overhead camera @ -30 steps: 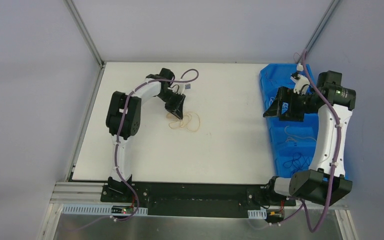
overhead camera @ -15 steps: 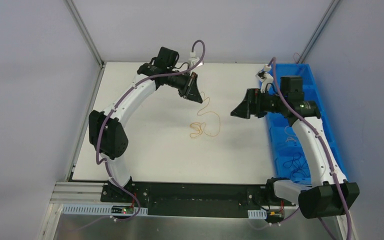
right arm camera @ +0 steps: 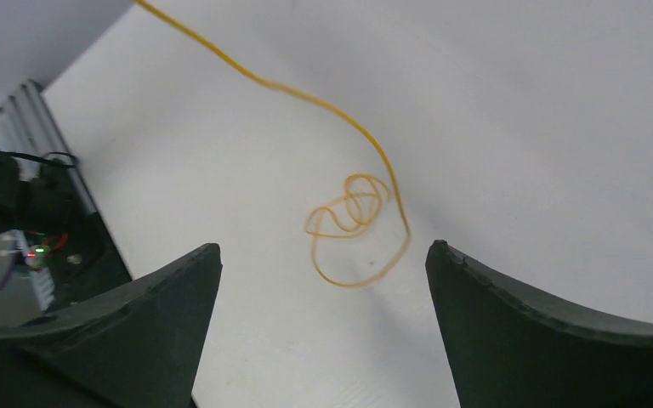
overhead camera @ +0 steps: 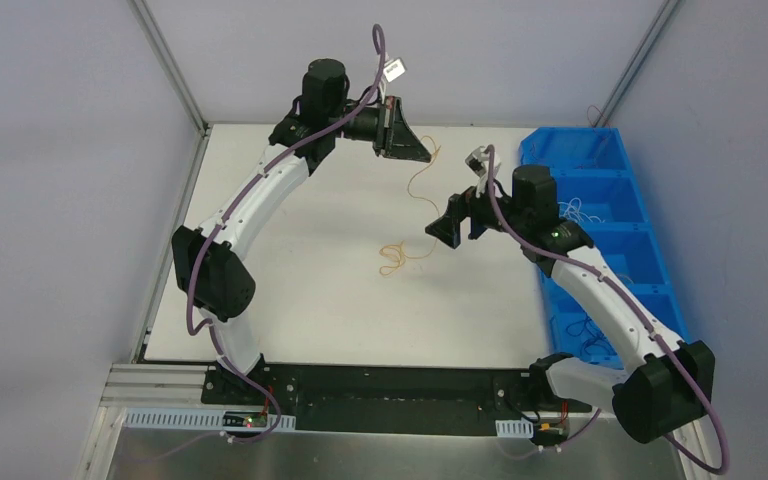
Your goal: Untangle the cables
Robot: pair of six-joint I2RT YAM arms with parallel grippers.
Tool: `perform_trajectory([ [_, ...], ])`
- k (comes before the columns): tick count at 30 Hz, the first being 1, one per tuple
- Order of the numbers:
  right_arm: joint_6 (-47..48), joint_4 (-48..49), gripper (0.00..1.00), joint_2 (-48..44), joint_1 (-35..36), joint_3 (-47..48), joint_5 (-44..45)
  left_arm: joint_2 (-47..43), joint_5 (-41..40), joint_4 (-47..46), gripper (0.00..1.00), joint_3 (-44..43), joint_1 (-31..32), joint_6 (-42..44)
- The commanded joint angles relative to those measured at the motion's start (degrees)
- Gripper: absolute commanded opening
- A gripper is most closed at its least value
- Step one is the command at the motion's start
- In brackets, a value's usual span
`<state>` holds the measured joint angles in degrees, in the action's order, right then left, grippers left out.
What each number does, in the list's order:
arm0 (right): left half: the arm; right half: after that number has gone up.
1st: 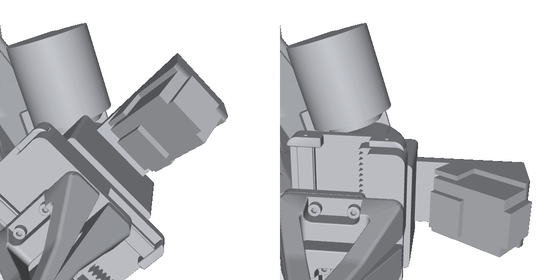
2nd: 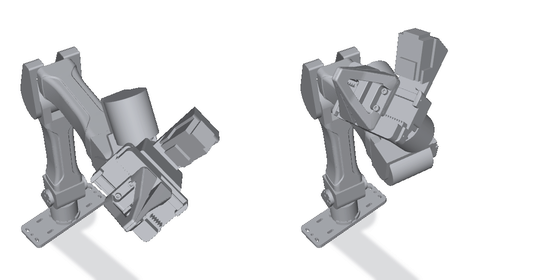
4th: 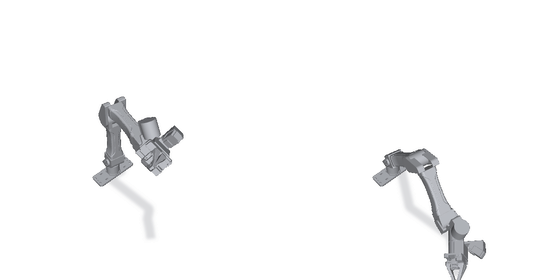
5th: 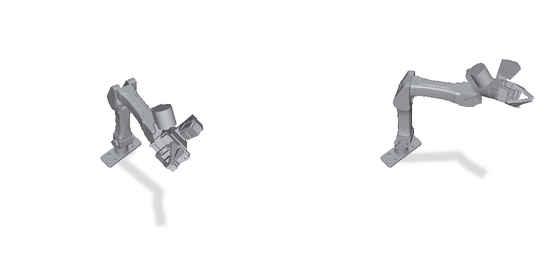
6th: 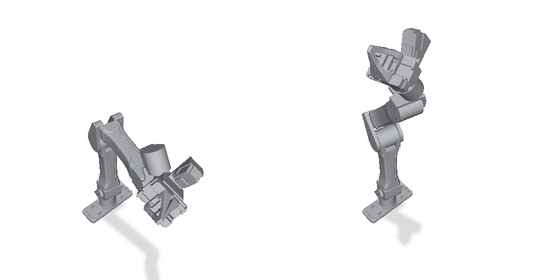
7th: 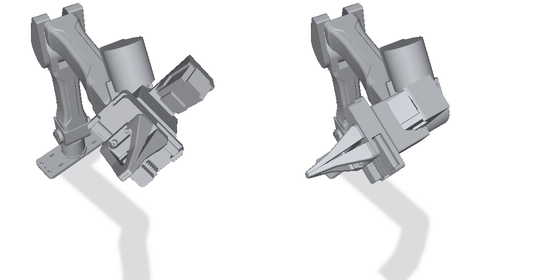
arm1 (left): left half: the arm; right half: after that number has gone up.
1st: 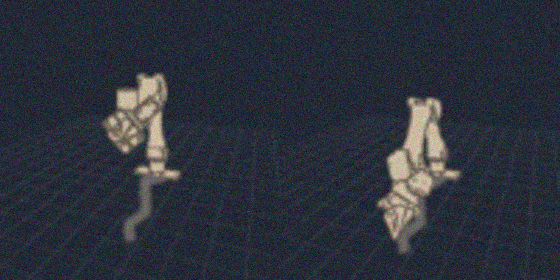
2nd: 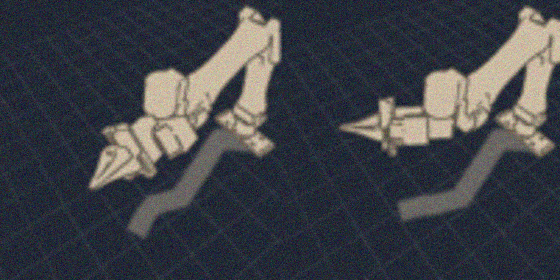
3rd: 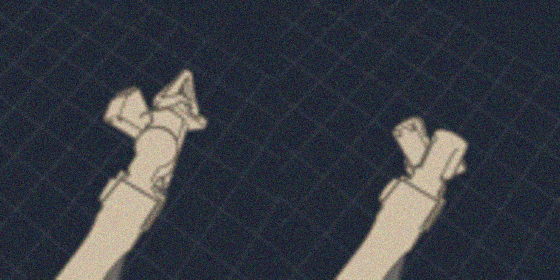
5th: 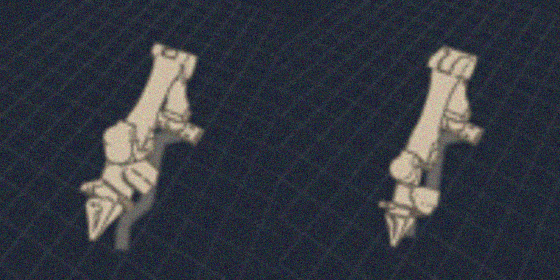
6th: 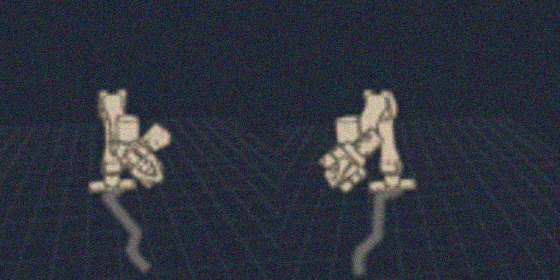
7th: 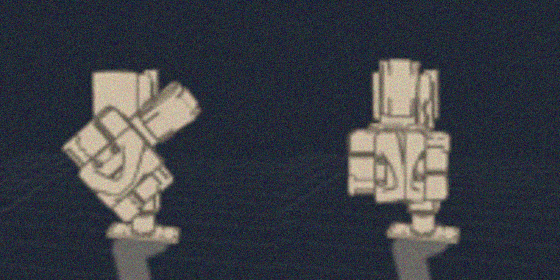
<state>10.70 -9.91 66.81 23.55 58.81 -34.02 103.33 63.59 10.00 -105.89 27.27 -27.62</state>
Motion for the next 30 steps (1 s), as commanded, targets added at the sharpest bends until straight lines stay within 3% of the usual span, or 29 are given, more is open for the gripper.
perform_trajectory([
  [1,8.01,14.1,0.93,-1.27,-0.09,-7.87,6.33,-3.75,2.93,-20.26,0.0,0.65,-0.63,-16.91],
  [5,6.39,20.31,0.85,2.93,0.12,-10.42,5.34,-4.23,3.29,-20.42,0.0,-0.48,-0.62,-16.9],
  [9,-0.03,23.3,0.76,10.08,0.4,-6.12,5.84,-5.37,2.87,-18.91,0.0,-0.72,-1.08,-15.78],
  [13,-1.7,22.24,0.46,12.71,0.62,-4.47,5.73,-6.46,1.35,-18.95,0.0,-0.22,-2.28,-15.17],
  [18,-0.18,14.67,0.0,8.73,0.02,-4.6,5.87,-7.84,-1.86,-14.37,0.0,-0.06,-7.81,-11.5],
  [20,-0.39,8.75,0.0,5.14,-0.41,-2.08,4.6,-8.98,-5.74,-7.98,0.0,2.02,-11.52,-5.48],
  [22,-2.31,5.44,0.0,1.28,-1.29,1.22,3.95,-10.69,-14.31,2.13,0.0,5.46,-14.01,7.37],
  [25,-7.83,2.38,0.0,-2.15,-3.97,8.74,4.88,-14.5,-23.09,7.54,0.0,16.26,-14.57,22.49],
  [27,-14.77,0.54,0.0,-1.73,-7.56,16.56,2.86,-15.19,-25.56,8.99,0.0,23.92,-14.19,26.03],
  [30,-24.44,0.33,0.0,-0.55,-11.91,24.54,1.65,-13.0,-26.43,10.99,0.0,28.11,-13.03,25.51],
])
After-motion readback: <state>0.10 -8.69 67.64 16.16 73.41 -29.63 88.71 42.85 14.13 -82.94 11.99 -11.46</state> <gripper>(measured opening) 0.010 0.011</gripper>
